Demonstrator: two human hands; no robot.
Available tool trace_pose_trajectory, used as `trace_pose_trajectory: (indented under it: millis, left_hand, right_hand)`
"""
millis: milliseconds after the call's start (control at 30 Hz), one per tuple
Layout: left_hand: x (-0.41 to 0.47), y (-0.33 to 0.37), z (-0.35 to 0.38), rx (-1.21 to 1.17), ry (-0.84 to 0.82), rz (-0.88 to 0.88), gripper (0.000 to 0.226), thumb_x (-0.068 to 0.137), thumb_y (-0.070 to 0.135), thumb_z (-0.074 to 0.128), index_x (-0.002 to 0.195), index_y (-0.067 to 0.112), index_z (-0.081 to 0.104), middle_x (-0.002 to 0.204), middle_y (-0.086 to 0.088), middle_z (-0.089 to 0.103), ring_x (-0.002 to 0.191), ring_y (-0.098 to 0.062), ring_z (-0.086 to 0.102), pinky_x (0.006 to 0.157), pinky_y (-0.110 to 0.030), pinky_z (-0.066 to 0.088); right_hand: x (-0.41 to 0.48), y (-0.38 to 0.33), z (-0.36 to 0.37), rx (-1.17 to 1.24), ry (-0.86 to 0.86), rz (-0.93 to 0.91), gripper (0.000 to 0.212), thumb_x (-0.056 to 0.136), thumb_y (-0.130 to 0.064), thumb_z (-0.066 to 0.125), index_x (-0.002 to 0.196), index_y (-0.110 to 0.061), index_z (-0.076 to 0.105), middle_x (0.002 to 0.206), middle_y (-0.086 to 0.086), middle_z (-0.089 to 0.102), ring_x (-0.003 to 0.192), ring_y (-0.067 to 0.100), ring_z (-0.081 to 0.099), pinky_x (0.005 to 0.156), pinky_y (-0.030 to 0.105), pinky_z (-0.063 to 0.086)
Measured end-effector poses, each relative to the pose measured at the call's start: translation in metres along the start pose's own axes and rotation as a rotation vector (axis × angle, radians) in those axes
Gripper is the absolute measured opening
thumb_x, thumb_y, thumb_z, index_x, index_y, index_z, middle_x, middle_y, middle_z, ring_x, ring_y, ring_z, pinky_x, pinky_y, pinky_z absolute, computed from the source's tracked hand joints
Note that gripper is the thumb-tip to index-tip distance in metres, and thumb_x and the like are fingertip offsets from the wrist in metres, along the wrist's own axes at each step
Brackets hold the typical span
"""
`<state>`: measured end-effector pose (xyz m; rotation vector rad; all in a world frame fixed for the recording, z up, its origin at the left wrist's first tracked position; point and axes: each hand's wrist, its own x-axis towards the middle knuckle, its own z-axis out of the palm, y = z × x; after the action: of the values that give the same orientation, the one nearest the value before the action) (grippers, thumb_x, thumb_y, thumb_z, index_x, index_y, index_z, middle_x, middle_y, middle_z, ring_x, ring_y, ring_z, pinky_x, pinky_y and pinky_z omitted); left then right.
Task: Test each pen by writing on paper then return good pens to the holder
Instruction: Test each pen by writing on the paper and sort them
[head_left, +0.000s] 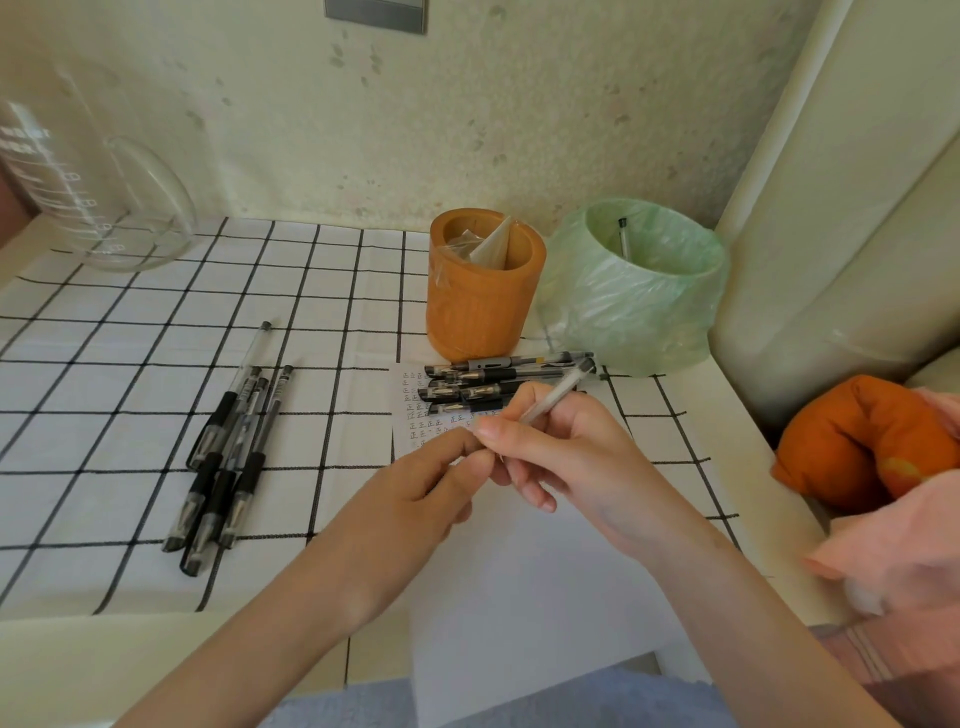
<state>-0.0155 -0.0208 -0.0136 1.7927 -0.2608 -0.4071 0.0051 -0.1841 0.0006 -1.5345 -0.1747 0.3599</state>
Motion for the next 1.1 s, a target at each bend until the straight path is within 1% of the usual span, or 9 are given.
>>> trace_pose_trajectory:
  millis: [200,367,533,633,733,800,933,1000,1100]
  left_hand:
    - [-0.001,0.006,0.002,-0.021,0.027,0.085,0.022,0.094,0.024,0.043,0.086,0.017,0.062,0.055,0.013,0.046,0.047,-0.002,0.036,0.045,-0.008,0.031]
    - [-0.003,0.011,0.004,-0.082,0.044,0.108,0.024,0.084,0.039,0.048,0.090,0.025,0.067,0.043,0.009,0.035,0.040,-0.006,0.022,0.040,-0.010,0.022]
    - [-0.001,-0.001,0.000,0.004,0.090,0.001,0.032,0.084,0.062,0.043,0.093,0.038,0.060,0.052,0.010,0.040,0.045,-0.004,0.034,0.052,-0.022,0.029]
    - [0.000,-0.007,0.000,0.054,0.131,-0.017,0.018,0.095,0.034,0.039,0.095,0.036,0.057,0.060,0.007,0.045,0.051,-0.003,0.038,0.056,-0.020,0.034]
    - [-0.001,-0.010,0.003,0.185,0.110,0.017,0.028,0.098,0.017,0.030,0.099,0.032,0.053,0.071,0.007,0.052,0.058,0.003,0.046,0.052,-0.009,0.035]
    - [-0.001,-0.012,0.006,0.270,0.062,0.024,0.029,0.099,0.015,0.030,0.099,0.034,0.052,0.075,0.008,0.054,0.066,0.003,0.050,0.058,-0.008,0.037]
    - [0.000,-0.018,0.007,0.421,0.037,0.070,0.030,0.098,0.014,0.034,0.103,0.037,0.052,0.079,0.010,0.055,0.072,-0.006,0.054,0.065,-0.012,0.040]
    - [0.000,-0.021,0.005,0.473,0.047,0.099,0.029,0.098,0.016,0.035,0.106,0.038,0.052,0.081,0.011,0.054,0.072,-0.009,0.054,0.066,-0.014,0.040]
    - [0.001,-0.024,0.003,0.531,0.039,0.120,0.027,0.098,0.019,0.035,0.108,0.037,0.053,0.084,0.012,0.052,0.073,-0.008,0.053,0.069,-0.015,0.039]
  right_hand:
    - [-0.001,-0.002,-0.003,-0.020,-0.047,-0.054,0.015,0.080,-0.023,0.064,0.065,-0.022,0.060,0.048,0.001,0.052,0.051,0.016,0.050,0.046,0.024,0.037]
    - [-0.001,-0.008,-0.010,-0.001,-0.039,-0.066,0.015,0.080,-0.020,0.063,0.067,-0.021,0.056,0.046,-0.001,0.049,0.044,0.009,0.046,0.058,0.031,0.040]
    - [0.003,-0.007,-0.017,0.052,0.176,-0.061,0.021,0.089,-0.009,0.058,0.070,-0.014,0.052,0.044,0.001,0.047,0.035,0.013,0.038,0.038,0.020,0.032]
    - [0.007,-0.013,-0.037,0.218,0.377,-0.105,0.012,0.093,-0.006,0.045,0.087,-0.011,0.055,0.046,0.005,0.053,0.037,0.016,0.046,0.036,0.020,0.033]
    - [0.009,-0.014,-0.054,0.179,0.392,-0.069,0.026,0.096,-0.014,0.039,0.104,-0.008,0.063,0.069,0.013,0.069,0.063,0.024,0.069,0.044,0.024,0.044]
    - [0.014,-0.009,-0.057,0.126,0.410,-0.027,0.027,0.095,-0.019,0.044,0.097,-0.003,0.067,0.079,0.016,0.073,0.075,0.027,0.072,0.044,0.024,0.044]
    - [0.026,0.009,-0.058,-0.059,0.587,-0.018,0.027,0.082,-0.024,0.072,0.071,-0.004,0.057,0.052,0.005,0.061,0.044,0.014,0.055,0.035,0.019,0.030]
    - [0.030,0.019,-0.059,-0.078,0.665,-0.021,0.035,0.080,-0.022,0.075,0.059,-0.011,0.049,0.044,0.002,0.052,0.036,0.010,0.044,0.035,0.016,0.030]
    - [0.033,0.029,-0.060,-0.053,0.698,-0.046,0.033,0.086,-0.019,0.068,0.061,-0.009,0.050,0.042,0.004,0.052,0.032,0.011,0.043,0.034,0.016,0.030]
